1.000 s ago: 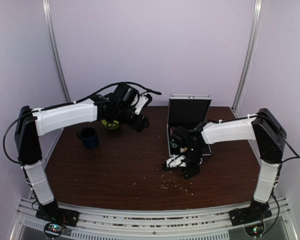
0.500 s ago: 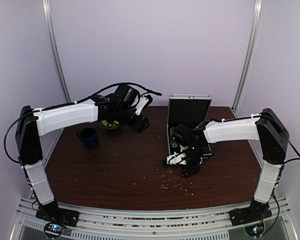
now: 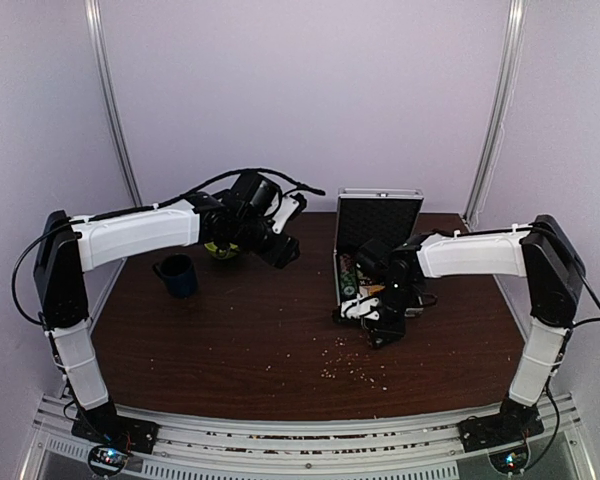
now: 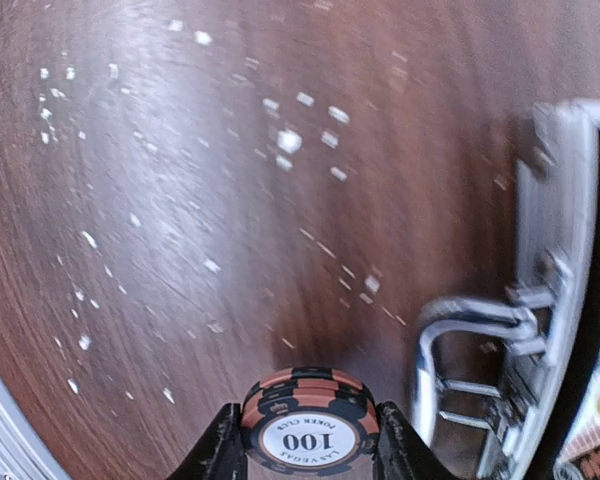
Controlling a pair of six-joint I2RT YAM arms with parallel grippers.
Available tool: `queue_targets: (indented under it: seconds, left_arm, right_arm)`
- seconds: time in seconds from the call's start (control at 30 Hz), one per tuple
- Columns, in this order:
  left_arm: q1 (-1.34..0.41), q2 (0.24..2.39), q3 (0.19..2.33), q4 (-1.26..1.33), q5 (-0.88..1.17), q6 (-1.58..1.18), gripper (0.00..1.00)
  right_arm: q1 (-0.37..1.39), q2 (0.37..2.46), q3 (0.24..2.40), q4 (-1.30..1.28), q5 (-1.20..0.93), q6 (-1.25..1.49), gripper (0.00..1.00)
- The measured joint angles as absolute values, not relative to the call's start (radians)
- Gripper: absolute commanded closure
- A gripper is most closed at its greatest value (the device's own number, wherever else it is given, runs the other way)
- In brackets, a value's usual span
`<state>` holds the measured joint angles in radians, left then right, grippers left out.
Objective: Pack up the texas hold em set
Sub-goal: Pick up the pile of poker chips from the center of the board, then place the poker chips pile in the slot.
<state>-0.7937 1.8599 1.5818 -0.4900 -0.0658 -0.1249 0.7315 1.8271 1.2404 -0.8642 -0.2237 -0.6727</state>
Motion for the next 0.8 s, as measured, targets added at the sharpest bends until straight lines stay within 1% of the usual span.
queue_targets:
  seconds: [0.23,0.37,0.8]
  left_arm:
    - [-0.794,1.862,1.582,-0.49,-0.062,-0.125,0.42]
    - [-0.794,1.866,1.582,-0.49,-0.052,-0.125,0.42]
    - [-0.794,1.874,1.582,-0.493,-0.045,-0.125,0.42]
  right_arm:
    - [0.537,1.745,1.286,-0.9,-0.266,-0.674,0.89]
    - [0.447,1.712,1.291,-0.886,-0.253,-0.673,0.89]
    - [0.431,1.754,1.256,-0.746,-0.129,-0.646,0.89]
